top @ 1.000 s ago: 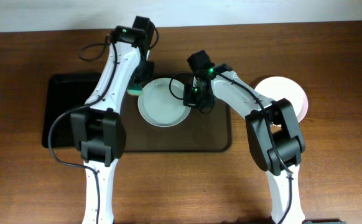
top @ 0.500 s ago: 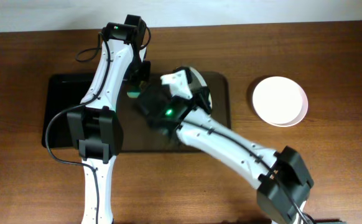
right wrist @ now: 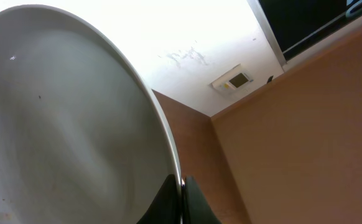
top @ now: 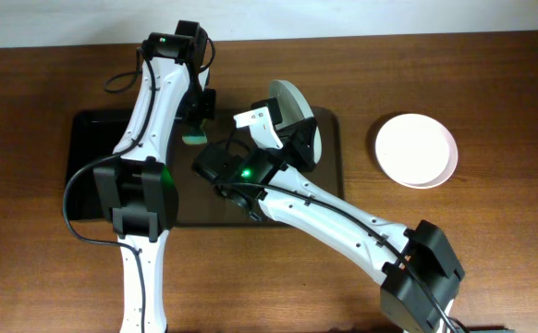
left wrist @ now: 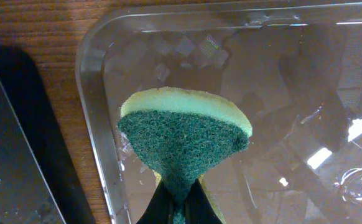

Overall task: Clean dirty plates on tray and stack at the side
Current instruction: 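Lift the last plate with the right gripper and stack it on the pile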

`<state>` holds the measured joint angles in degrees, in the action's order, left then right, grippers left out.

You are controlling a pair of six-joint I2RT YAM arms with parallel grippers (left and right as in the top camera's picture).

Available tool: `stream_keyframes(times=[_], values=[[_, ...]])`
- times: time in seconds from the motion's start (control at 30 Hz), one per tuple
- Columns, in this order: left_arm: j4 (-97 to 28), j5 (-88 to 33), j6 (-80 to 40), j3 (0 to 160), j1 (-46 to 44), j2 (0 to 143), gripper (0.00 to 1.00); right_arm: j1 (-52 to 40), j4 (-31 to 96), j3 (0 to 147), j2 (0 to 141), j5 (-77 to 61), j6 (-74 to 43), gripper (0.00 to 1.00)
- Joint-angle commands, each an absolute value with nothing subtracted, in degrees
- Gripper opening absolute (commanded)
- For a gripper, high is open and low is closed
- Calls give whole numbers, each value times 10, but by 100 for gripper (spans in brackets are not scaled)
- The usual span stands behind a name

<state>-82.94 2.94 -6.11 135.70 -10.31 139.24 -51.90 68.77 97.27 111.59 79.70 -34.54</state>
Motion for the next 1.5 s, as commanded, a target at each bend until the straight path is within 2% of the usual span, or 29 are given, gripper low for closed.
stream_keyframes(times=[0.0,0.23,0.27,0.37,0.43,0.57,0.7,0.93,1.07,1.17,1.37,1.47], values=[[-828,23,-68,1359,-102,1398,1,-518,693,972,1109,820,-359,4],[-828,23,-68,1359,-102,1398,1,-518,696,972,1109,810,-363,4],[-827,23,-68,1359,-102,1398,1,-518,689,972,1109,754,-371,4],[-826,23,-68,1359,-102,1398,1,-512,697,972,1109,712,-384,4],[-826,23,-68,1359,-102,1398,1,-503,702,972,1109,621,-396,4],[-826,23,-68,1359,-102,1398,1,-394,702,972,1100,400,-399,4],[-826,23,-68,1359,-102,1398,1,-239,629,972,1094,117,-239,4],[-826,23,-68,1359,-102,1398,1,-31,606,972,1086,-91,-154,4],[-826,23,-68,1359,-102,1398,1,120,613,969,1086,-96,-170,4],[-826,23,-68,1359,-102,1398,1,194,628,957,1086,-39,-189,4],[-828,23,-64,1359,-102,1398,1,207,503,789,1086,-38,-201,4],[-828,23,-64,1359,-102,1398,1,207,486,760,1086,-23,-204,4]])
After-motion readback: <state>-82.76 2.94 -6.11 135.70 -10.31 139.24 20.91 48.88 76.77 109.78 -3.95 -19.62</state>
